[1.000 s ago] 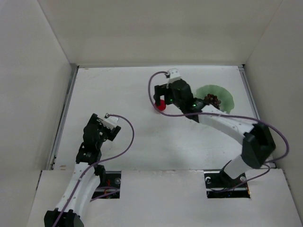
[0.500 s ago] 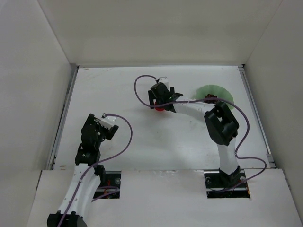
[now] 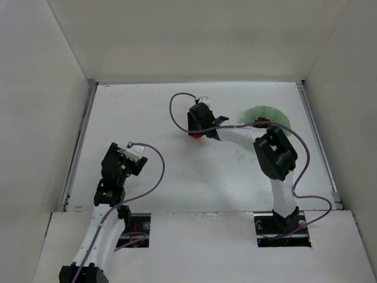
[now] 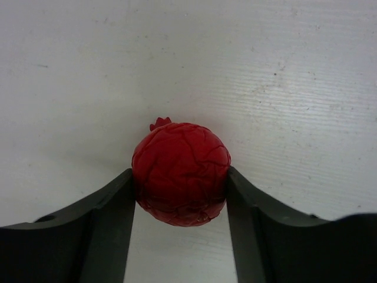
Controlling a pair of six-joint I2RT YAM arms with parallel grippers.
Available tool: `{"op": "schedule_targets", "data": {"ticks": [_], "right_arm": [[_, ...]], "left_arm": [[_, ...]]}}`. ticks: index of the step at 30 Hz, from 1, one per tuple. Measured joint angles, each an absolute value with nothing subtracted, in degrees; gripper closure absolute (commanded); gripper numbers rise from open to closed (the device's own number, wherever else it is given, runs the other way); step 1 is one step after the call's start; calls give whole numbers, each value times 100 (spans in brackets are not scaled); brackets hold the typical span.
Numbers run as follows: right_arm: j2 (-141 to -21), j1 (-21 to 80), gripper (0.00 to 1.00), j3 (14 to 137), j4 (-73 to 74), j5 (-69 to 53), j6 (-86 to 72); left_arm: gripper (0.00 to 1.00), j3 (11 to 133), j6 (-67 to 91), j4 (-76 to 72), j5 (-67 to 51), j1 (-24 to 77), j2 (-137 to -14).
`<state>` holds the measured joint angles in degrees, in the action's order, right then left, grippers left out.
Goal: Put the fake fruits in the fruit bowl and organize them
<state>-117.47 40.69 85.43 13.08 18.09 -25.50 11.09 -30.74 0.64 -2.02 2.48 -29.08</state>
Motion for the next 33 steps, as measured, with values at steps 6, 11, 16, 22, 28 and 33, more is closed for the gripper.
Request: {"op": "schedule_targets", "data": {"ticks": [6,11,16,22,28,33], "right_arm": [[-11415,3929,82,8215,1284,1789,-2565],[-10095,3671,83,7382,1275,1876,-2617],[-8479,2510,86,6692,1109,2231,-2724],[-8545,1142,71,6324,1000,2154,-2845],[-8805,858,0,6088,1157,1887,-2888],[-8206,810,0,5918,1142,1837,-2827]], "left_arm": [[0,1109,-3076,64,-202,248,-2936],[0,1109,-3074,64,-202,235,-2941],[0,1109,-3076,62,-200,228,-2943],[0,1109,-3079,60,-202,268,-3009],[0,1109,-3085,64,-202,263,-3022],[0,1109,-3094,64,-202,222,-3022]]}}
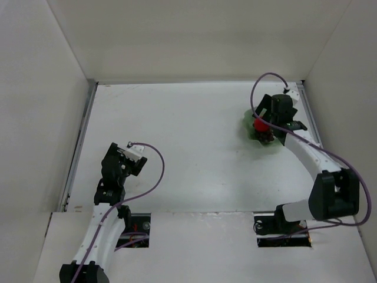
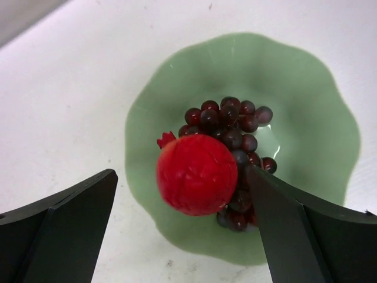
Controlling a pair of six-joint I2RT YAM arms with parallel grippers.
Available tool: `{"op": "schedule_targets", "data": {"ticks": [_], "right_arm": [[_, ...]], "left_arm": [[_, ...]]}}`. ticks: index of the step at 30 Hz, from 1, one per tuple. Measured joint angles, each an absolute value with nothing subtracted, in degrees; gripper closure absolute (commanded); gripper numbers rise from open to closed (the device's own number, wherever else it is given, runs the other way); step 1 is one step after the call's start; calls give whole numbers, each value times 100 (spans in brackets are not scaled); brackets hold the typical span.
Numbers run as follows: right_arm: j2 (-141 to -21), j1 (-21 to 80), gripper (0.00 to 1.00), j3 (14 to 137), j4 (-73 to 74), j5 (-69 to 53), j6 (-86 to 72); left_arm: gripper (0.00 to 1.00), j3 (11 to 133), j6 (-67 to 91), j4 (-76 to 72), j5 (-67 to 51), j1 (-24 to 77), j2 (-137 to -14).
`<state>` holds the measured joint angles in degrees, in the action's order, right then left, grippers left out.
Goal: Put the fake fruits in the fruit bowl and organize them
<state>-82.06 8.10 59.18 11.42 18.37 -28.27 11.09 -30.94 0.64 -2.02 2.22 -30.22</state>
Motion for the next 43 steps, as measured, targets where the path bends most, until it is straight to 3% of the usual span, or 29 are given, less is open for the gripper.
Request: {"op": "schedule_targets", "data": {"ticks": [6,12,29,43], "right_arm": [[-6816,353,0,5251,1129,1806,-2952],[-5955,-1162,0,4252,1284,1678,-3328],[-5472,-3448,0,3839,2381,373,-3765],[-5170,-3516,0,3583,2394,51,-3896]], "left_arm": [[0,1109,-3098,62,-202,193,-3022],[0,1109,-3105,64,-202,202,-3022],[0,1107,-3114,62,-204,322,-3079],[0,1044,-3118,64,-204,340,-3076]]}}
